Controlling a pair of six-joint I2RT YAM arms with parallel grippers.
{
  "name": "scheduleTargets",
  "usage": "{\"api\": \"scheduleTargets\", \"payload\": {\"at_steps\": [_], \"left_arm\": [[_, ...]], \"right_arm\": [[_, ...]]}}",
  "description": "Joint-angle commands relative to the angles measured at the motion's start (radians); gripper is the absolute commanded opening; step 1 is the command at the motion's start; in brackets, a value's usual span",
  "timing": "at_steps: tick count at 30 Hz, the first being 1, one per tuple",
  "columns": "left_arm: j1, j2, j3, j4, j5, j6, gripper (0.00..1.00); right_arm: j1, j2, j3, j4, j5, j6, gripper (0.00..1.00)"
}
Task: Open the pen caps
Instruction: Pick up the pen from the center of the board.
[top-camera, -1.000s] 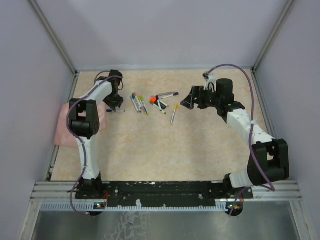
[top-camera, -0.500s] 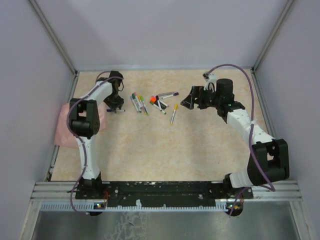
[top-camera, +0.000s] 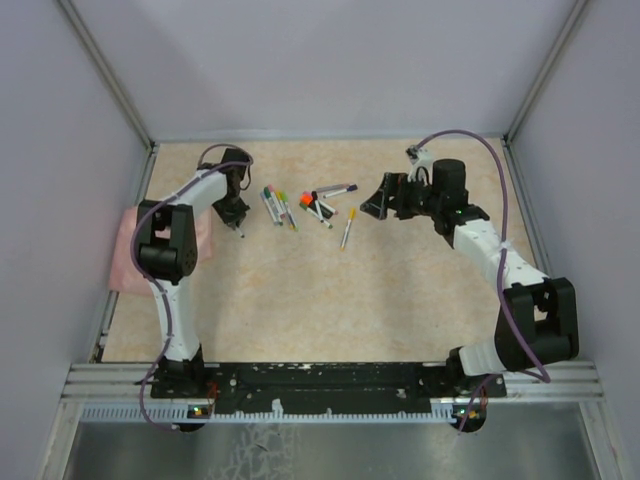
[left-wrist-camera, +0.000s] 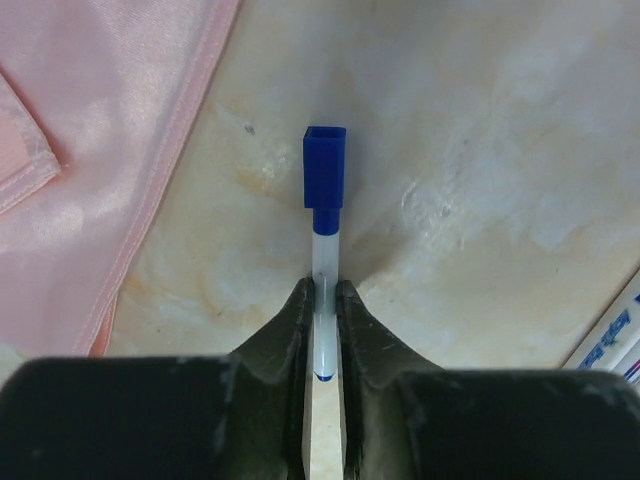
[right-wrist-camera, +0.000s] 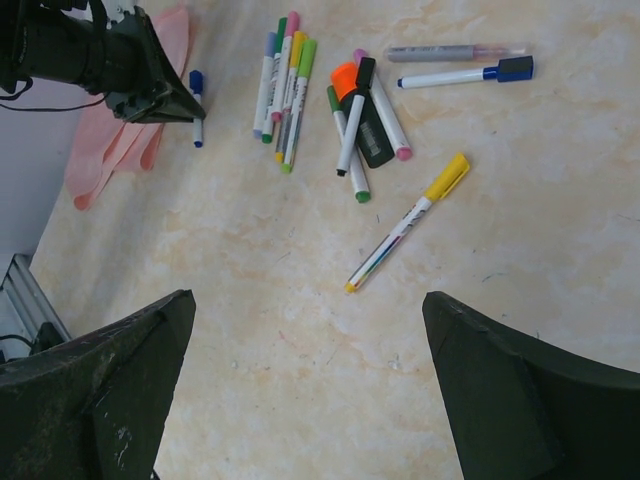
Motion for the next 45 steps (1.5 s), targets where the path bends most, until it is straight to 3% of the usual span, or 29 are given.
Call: {"api": "scheduleTargets", "payload": {"at_steps": [1,6,12,20,25,29,34,40,45], "left_arm": [[-0.040,-0.033,-0.082,0.002,0.028,0.108,0.12],[-0.070,-0.133,-0.199,0.069,0.056,0.164,0.00],[-0.081,-0.299,-0.332,0.148,0.125,0.225,0.00],[-0.088,-0.594,-0.576,0.417,0.485,0.301,0.01],[-0.090,-0.743,-0.744,0.754,0.793,0.206,0.01],[-0.097,-0.788,-0.862,1.031,0.914,0.063,0.01],[-0.111,-0.800,-0.946,1.274,0.951,-0.066,0.01],[-0.153,-0.776,-0.959,1.417,0.969,-0.128,0.01],[-0.185,-0.760,-0.950,1.456,0.977,-0.142,0.01]], "right_arm": [[0.003,-0.034,-0.013,0.070,-0.043,0.042,0.97],[0.003,-0.040,-0.063,0.187,-0.118,0.163,0.97],[0.031,-0.058,-0.174,0.492,-0.195,0.389,0.95],[0.169,-0.030,-0.212,0.578,-0.154,0.455,0.92],[0.233,0.012,-0.248,0.685,-0.116,0.529,0.89],[0.276,0.046,-0.231,0.687,-0.094,0.539,0.86],[0.343,0.085,-0.180,0.592,-0.035,0.514,0.84],[0.419,0.117,-0.114,0.505,0.067,0.465,0.83],[0.430,0.136,-0.074,0.452,0.102,0.448,0.77]]}}
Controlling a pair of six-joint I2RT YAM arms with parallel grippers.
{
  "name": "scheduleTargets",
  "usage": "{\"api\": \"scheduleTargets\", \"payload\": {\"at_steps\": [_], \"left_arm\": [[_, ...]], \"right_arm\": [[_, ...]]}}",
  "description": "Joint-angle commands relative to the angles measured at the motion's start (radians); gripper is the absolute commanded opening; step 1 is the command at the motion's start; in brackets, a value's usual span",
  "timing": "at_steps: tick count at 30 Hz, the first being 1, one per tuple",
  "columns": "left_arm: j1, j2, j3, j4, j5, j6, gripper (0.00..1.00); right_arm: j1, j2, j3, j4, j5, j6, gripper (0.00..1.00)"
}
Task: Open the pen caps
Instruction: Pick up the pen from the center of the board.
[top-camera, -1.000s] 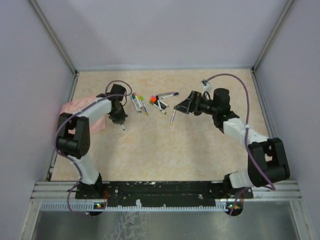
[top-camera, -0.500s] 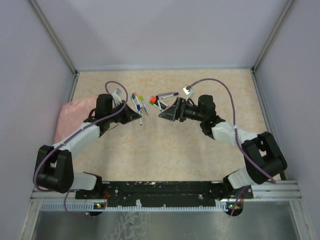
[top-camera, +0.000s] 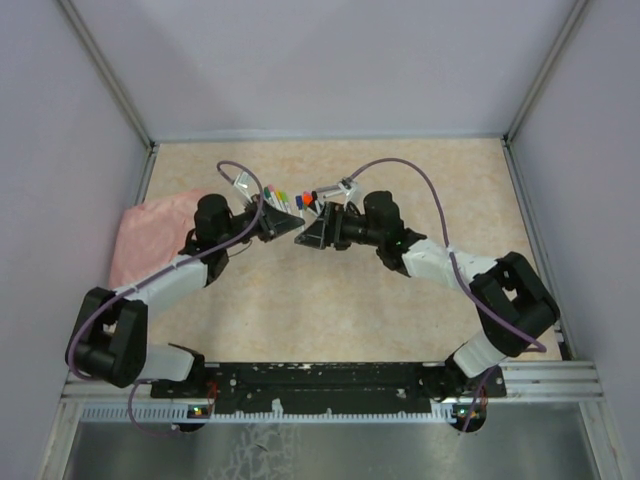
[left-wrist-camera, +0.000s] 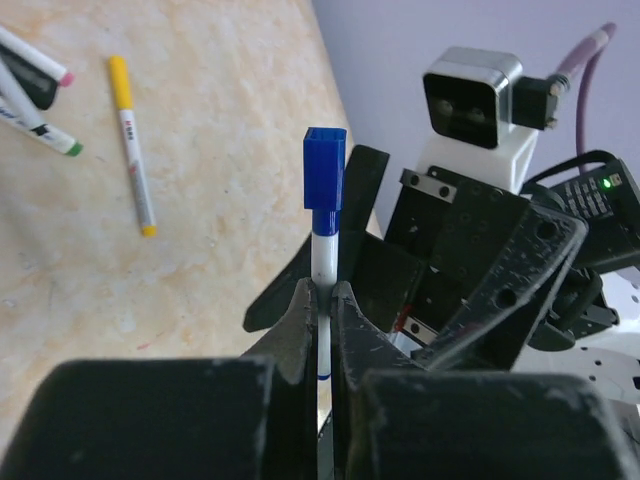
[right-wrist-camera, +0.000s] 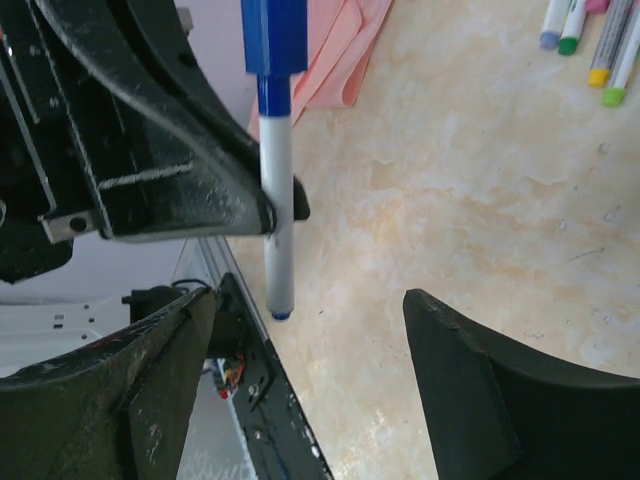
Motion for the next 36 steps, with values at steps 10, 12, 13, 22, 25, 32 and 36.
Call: {"api": "scheduleTargets", "payload": {"at_steps": [10,12,13,22,25,32,36], "left_arm": [[-0.049,0.043,0.024,0.140,0.061,-0.042,0.01],[-0.053,0.046,0.027,0.141,0.063,-0.042,0.01],[-0.054,0.045,0.027,0.141,0.063,-0.041,0.01],[-0.059,0.028,0.029,0.126,0.051,-0.022,0.32],[-0.055,-0.016,0.042,0.077,0.014,0.037,0.51],[-0.014,-0.157,0.097,-0.090,-0.104,0.207,0.80],[-0.008,-0.220,0.189,-0.222,-0.178,0.323,0.92]], "right_arm": [[0.013,0.016,0.081,-0.002,0.075,-0.025,0.45],[0.018,0.019,0.084,-0.002,0.076,-0.021,0.35],[0.019,0.021,0.088,-0.009,0.080,-0.021,0.31],[0.023,0.016,0.080,-0.016,0.082,-0.015,0.00],[0.023,0.012,0.075,-0.012,0.035,-0.031,0.00],[-0.024,-0.035,0.044,0.071,-0.114,-0.067,0.00],[-0.069,-0.070,0.025,0.140,-0.214,-0.069,0.00]]}}
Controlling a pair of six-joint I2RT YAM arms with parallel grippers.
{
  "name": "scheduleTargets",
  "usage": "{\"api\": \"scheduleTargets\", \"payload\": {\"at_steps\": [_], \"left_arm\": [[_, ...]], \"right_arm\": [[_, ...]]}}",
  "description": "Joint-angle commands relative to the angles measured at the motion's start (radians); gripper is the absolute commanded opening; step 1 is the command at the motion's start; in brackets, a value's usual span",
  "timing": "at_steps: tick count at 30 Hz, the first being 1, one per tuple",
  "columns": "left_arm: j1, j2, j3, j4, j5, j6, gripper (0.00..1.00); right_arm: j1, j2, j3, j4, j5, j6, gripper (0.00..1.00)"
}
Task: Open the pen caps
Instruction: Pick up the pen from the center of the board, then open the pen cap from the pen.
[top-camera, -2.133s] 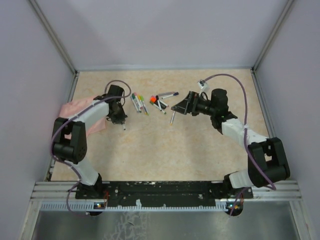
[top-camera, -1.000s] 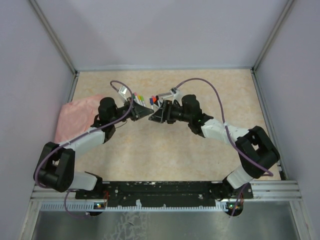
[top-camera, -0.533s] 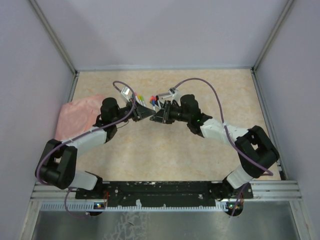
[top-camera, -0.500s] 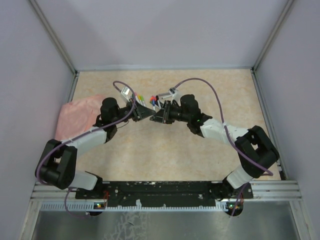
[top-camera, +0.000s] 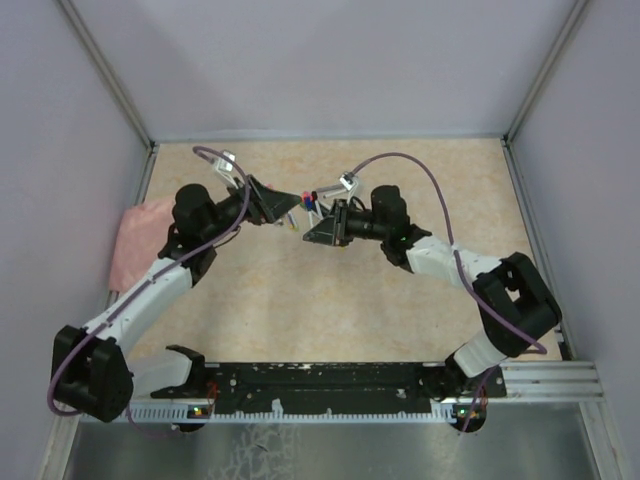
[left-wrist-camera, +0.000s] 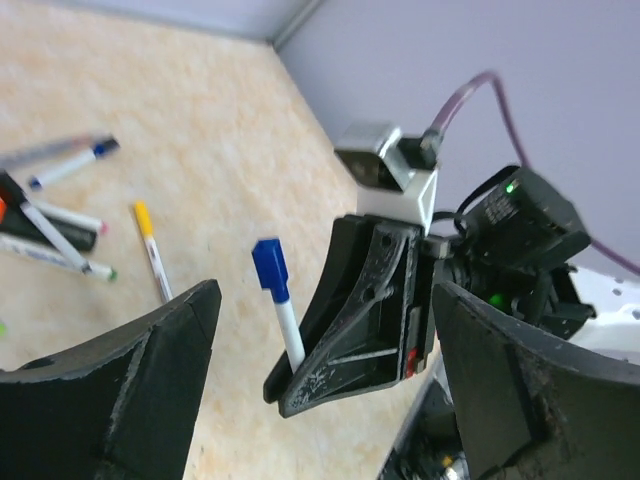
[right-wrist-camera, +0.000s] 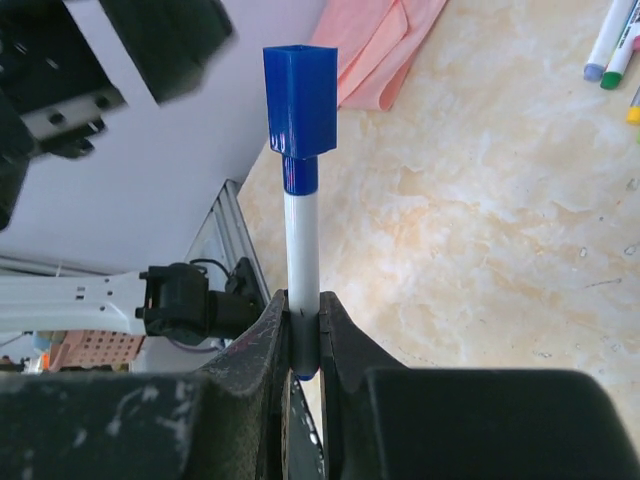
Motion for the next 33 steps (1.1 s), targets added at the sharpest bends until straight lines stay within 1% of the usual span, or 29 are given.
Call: {"api": "scheduleTargets", "payload": {"at_steps": [1,2,4,7,9,10,11,13,15,16,18,19,21,23,25,29,33], "left_arm": [[0.010,-0.070,0.119,-0.138,-0.106,0.166,0.96],[0.010,-0.074,0.128,-0.137,-0.118,0.170,0.99],[0.011,-0.076,0.123,-0.092,-0.145,0.134,1.00],[0.018,-0.063,0.107,-0.005,-0.160,0.030,1.00],[0.020,-0.041,0.155,-0.054,-0.147,-0.028,1.00],[0.021,-0.028,0.187,-0.100,-0.124,-0.019,1.00],[0.019,-0.013,0.213,-0.137,-0.085,0.012,1.00],[0.020,0.002,0.220,-0.172,-0.016,0.069,1.00],[0.019,-0.002,0.163,-0.121,0.036,0.083,1.00],[0.020,-0.011,0.122,-0.064,0.045,0.055,0.99],[0.014,-0.030,0.060,0.050,0.015,-0.045,0.97],[0.002,-0.038,0.049,0.067,-0.003,-0.074,0.96],[-0.035,-0.047,0.067,0.040,-0.048,-0.056,0.96],[-0.062,-0.047,0.087,-0.021,-0.083,-0.024,0.97],[-0.070,-0.042,0.086,-0.048,-0.102,-0.026,0.97],[-0.106,-0.040,0.054,-0.031,-0.146,-0.092,0.95],[-0.161,-0.029,0.054,-0.026,-0.215,-0.107,0.93]], "right_arm": [[-0.051,-0.079,-0.007,0.135,-0.137,-0.029,0.00],[-0.059,-0.085,-0.005,0.135,-0.151,-0.036,0.00],[-0.067,-0.101,0.002,0.105,-0.176,-0.062,0.00],[-0.072,-0.130,0.034,-0.018,-0.199,-0.154,0.00],[-0.073,-0.147,0.065,-0.097,-0.205,-0.200,0.00],[-0.073,-0.153,0.068,-0.111,-0.208,-0.221,0.00],[-0.073,-0.156,0.060,-0.099,-0.207,-0.232,0.00],[-0.073,-0.153,0.026,-0.053,-0.204,-0.240,0.00],[-0.072,-0.159,-0.025,-0.011,-0.180,-0.241,0.00],[-0.072,-0.169,-0.049,0.000,-0.168,-0.232,0.00],[-0.071,-0.192,-0.076,0.003,-0.166,-0.211,0.00],[-0.071,-0.204,-0.072,-0.012,-0.170,-0.207,0.00],[-0.071,-0.222,-0.031,-0.099,-0.163,-0.247,0.00],[-0.070,-0.225,0.009,-0.175,-0.151,-0.293,0.00],[-0.070,-0.218,0.037,-0.213,-0.148,-0.315,0.00],[-0.059,-0.228,0.044,-0.228,-0.139,-0.316,0.00],[-0.047,-0.240,0.043,-0.228,-0.117,-0.315,0.00]]}}
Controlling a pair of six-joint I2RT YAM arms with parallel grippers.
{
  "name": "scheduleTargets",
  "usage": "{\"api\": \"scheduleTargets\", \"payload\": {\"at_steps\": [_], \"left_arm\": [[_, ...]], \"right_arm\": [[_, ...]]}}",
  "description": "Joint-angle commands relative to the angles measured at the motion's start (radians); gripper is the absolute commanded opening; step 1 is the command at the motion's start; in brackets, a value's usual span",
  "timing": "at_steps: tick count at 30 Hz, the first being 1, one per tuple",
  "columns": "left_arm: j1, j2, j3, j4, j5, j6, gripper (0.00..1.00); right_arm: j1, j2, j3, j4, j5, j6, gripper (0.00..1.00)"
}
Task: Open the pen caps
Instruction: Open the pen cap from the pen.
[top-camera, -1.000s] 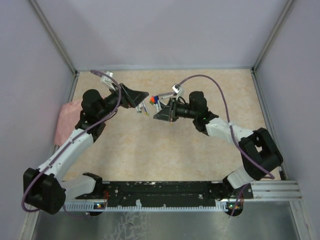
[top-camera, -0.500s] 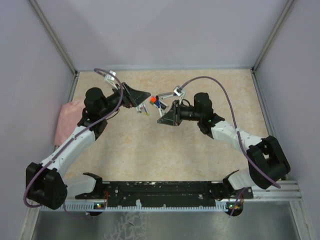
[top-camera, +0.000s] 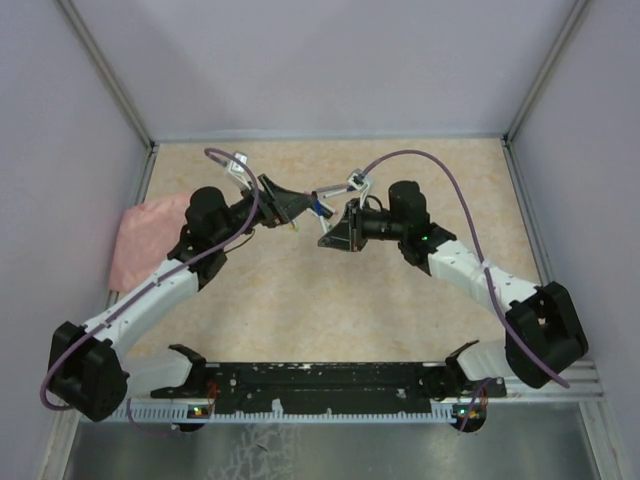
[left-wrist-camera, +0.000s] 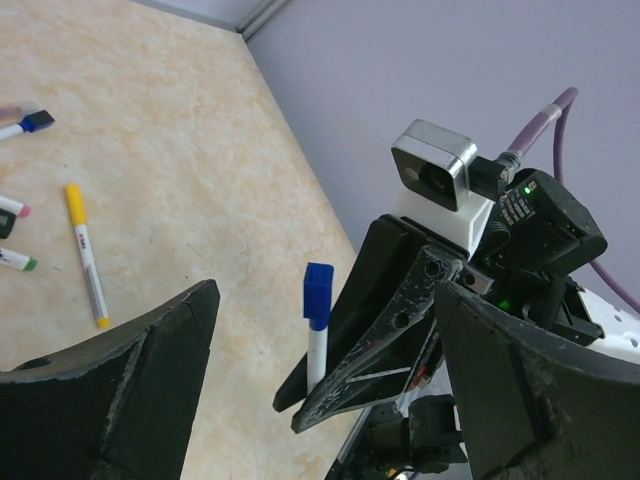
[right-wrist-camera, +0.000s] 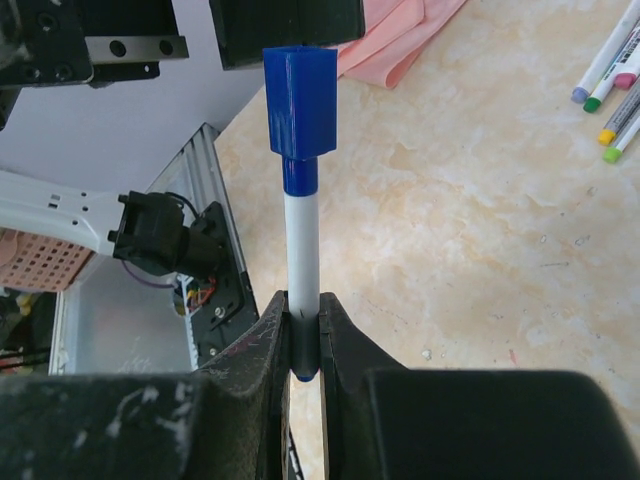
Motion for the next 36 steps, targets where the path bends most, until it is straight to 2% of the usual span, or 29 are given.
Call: {"api": "scheduleTargets", "payload": {"at_steps": [1,7,14,19,22,26,28,31,36], "left_arm": [[-0.055,-0.001,-0.002,0.019,-0.089,-0.034,0.92],[-0.082,0.046,0.035,0.007,-0.100,-0.027,0.82],[-0.089,0.064,0.028,-0.014,-0.101,-0.034,0.62],[-0.090,0.072,0.026,0.005,-0.103,-0.043,0.61],[-0.091,0.080,0.025,0.020,-0.086,-0.055,0.56],[-0.092,0.086,0.023,0.030,-0.068,-0.063,0.37],[-0.093,0.089,0.023,0.039,-0.061,-0.066,0.20],[-0.093,0.094,0.020,0.070,-0.046,-0.068,0.03],[-0.096,0.101,-0.012,0.145,-0.016,-0.092,0.01]], "right_arm": [[0.016,-0.046,0.047,0.000,0.021,-0.026,0.00],[0.022,-0.016,0.086,-0.019,0.006,-0.047,0.00],[0.039,0.002,0.089,-0.015,0.024,-0.049,0.00],[0.053,0.005,0.089,-0.045,0.030,-0.069,0.00],[0.054,0.008,0.096,-0.062,0.030,-0.083,0.00],[0.057,0.008,0.102,-0.074,0.030,-0.090,0.00],[0.056,0.010,0.105,-0.089,0.028,-0.099,0.00],[0.056,0.011,0.118,-0.117,0.026,-0.117,0.01],[0.055,-0.005,0.124,-0.097,0.026,-0.087,0.37]]}}
